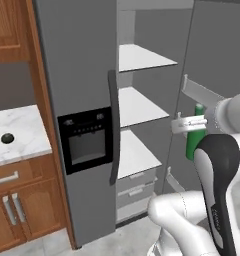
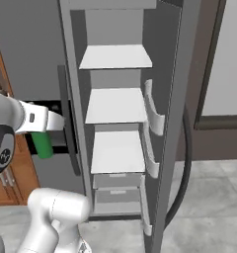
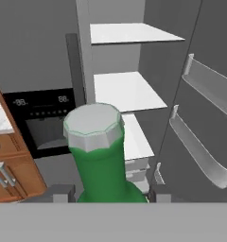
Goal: Place the beer and liquor on the top shelf of the fridge to keep them out of children's reach, and place the squash on lower shelves for easy access.
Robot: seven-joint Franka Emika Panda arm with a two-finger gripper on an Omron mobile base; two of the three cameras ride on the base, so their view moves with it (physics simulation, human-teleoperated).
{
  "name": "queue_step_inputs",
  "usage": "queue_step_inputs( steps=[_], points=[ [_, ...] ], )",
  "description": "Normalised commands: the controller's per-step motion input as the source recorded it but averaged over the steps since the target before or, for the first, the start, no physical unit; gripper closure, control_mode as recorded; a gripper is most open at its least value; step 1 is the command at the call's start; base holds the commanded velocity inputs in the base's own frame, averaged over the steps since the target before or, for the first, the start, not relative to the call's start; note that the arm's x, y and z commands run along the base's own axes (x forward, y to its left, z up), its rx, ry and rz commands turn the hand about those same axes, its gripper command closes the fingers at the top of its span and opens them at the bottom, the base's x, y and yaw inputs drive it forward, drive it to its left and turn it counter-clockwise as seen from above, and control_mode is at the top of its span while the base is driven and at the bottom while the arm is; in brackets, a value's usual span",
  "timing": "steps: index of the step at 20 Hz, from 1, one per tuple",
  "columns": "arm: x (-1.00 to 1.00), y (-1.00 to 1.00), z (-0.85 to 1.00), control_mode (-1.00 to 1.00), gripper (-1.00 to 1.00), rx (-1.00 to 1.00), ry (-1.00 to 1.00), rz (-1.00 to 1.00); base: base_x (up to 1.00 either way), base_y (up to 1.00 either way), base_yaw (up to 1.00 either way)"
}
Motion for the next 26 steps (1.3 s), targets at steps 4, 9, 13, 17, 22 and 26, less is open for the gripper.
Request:
queue_step_inputs(
  steps=[4, 9, 13, 17, 22, 26],
  points=[
    [0.00, 0.00, 0.00, 1.00, 1.00, 0.00, 0.00, 0.00, 0.62, -0.44, 0.21],
    [0.00, 0.00, 0.00, 1.00, 1.00, 0.00, 0.00, 0.00, 0.66, -0.32, 0.17],
    [0.00, 0.00, 0.00, 1.00, 1.00, 0.00, 0.00, 0.00, 0.60, -0.12, 0.13],
    [0.00, 0.00, 0.00, 1.00, 1.00, 0.00, 0.00, 0.00, 0.59, -0.01, 0.12],
    [0.00, 0.00, 0.00, 1.00, 1.00, 0.00, 0.00, 0.00, 0.61, -0.11, 0.11],
    [0.00, 0.00, 0.00, 1.00, 1.00, 0.00, 0.00, 0.00, 0.58, -0.26, 0.10]
  ],
)
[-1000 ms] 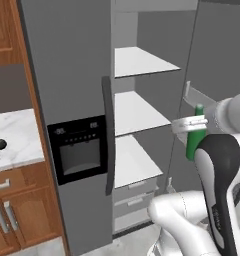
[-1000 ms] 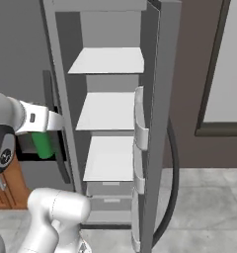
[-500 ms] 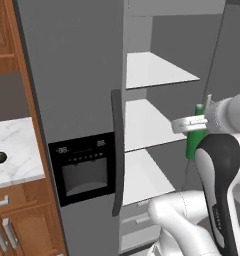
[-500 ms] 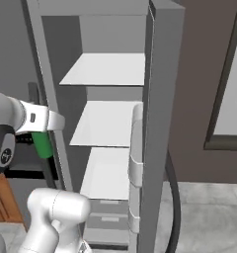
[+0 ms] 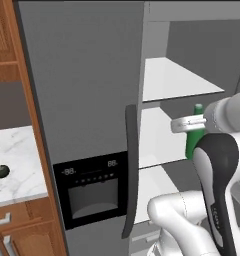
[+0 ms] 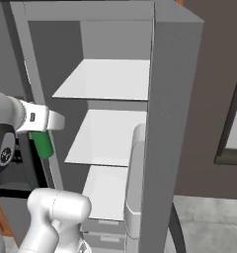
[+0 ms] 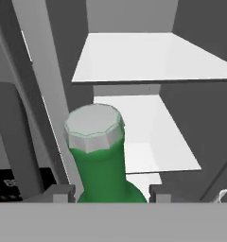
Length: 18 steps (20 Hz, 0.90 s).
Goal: Place the beer and liquor on the top shelf of the fridge to keep them out of children's reach, and place the squash on lower shelves for easy access.
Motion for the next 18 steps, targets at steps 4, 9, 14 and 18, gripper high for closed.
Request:
queue_step_inputs(
  steps=[4, 9, 14, 18],
  points=[
    [0.00, 0.00, 0.00, 1.00, 1.00, 0.00, 0.00, 0.00, 0.47, -0.39, 0.07],
    [0.10, -0.39, 0.00, -1.00, 1.00, 0.04, -0.07, 0.00, 0.13, -0.20, 0.01],
    [0.02, -0.63, 0.05, -1.00, 1.00, 0.06, -0.14, 0.00, 0.00, 0.00, 0.00],
    [0.05, -0.07, 0.26, -1.00, 1.00, 0.00, -0.20, 0.00, 0.00, 0.00, 0.00]
  ],
)
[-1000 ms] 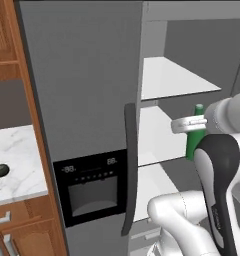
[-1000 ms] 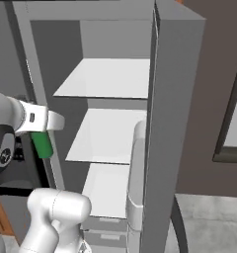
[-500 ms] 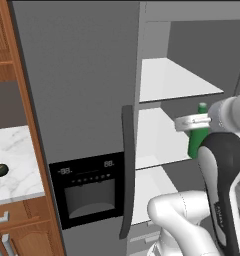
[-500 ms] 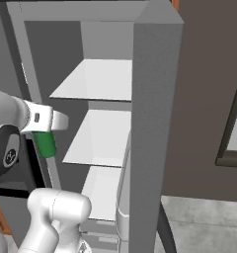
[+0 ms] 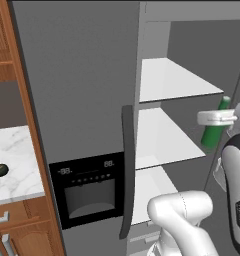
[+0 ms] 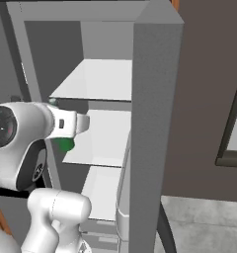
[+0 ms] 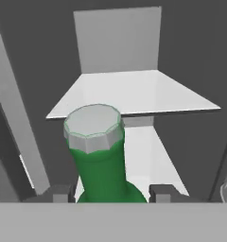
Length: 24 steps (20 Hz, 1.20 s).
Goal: Place the beer and liquor on the top shelf of the fridge to keep them out of children's reach, and place the squash on lower shelves for easy access.
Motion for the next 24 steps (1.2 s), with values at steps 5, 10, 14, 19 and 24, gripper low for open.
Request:
queue_step_inputs(
  steps=[5, 10, 14, 19, 24],
  points=[
    [0.06, 0.00, 0.46, -1.00, 1.00, 0.00, -0.21, 0.01, 0.00, 0.00, 0.00],
    [0.13, 0.00, 0.51, -1.00, 1.00, 0.00, -0.10, 0.00, 0.00, 0.00, 0.00],
    [0.27, 0.00, 0.35, -1.00, 1.00, -0.01, -0.02, 0.00, 0.00, 0.00, 0.00],
    [0.44, 0.02, 0.33, -1.00, 1.00, -0.04, 0.05, 0.00, 0.00, 0.00, 0.00],
    [0.49, -0.02, 0.18, -1.00, 1.00, 0.00, 0.10, 0.00, 0.00, 0.00, 0.00]
  ],
)
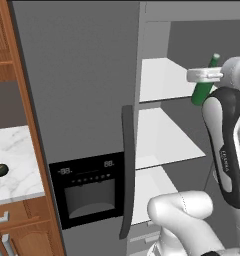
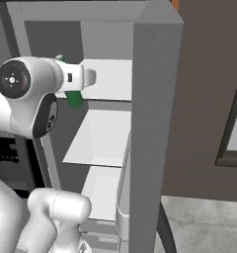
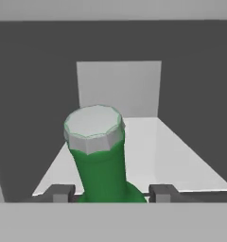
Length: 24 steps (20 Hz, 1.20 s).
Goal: Place the beer and liquor on the top shelf of the fridge to keep them out of children's reach, and place the squash on lower shelves for easy access.
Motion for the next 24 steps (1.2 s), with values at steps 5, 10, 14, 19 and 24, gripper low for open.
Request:
queue_step_inputs(
  steps=[5, 10, 14, 19, 24],
  points=[
    [0.54, -0.09, 0.01, -1.00, 1.00, 0.00, 0.11, 0.00, 0.00, 0.00, 0.00],
    [0.53, -0.25, 0.00, -1.00, 1.00, 0.00, 0.03, 0.00, 0.00, 0.00, 0.00],
    [0.56, -0.32, -0.05, -1.00, 1.00, 0.00, 0.00, 0.00, 0.00, 0.00, 0.00],
    [0.54, -0.17, -0.17, -1.00, 1.00, 0.00, 0.00, 0.00, 0.00, 0.00, 0.00],
    [0.48, 0.00, -0.33, -1.00, 1.00, 0.00, 0.00, 0.00, 0.00, 0.00, 0.00]
  ],
)
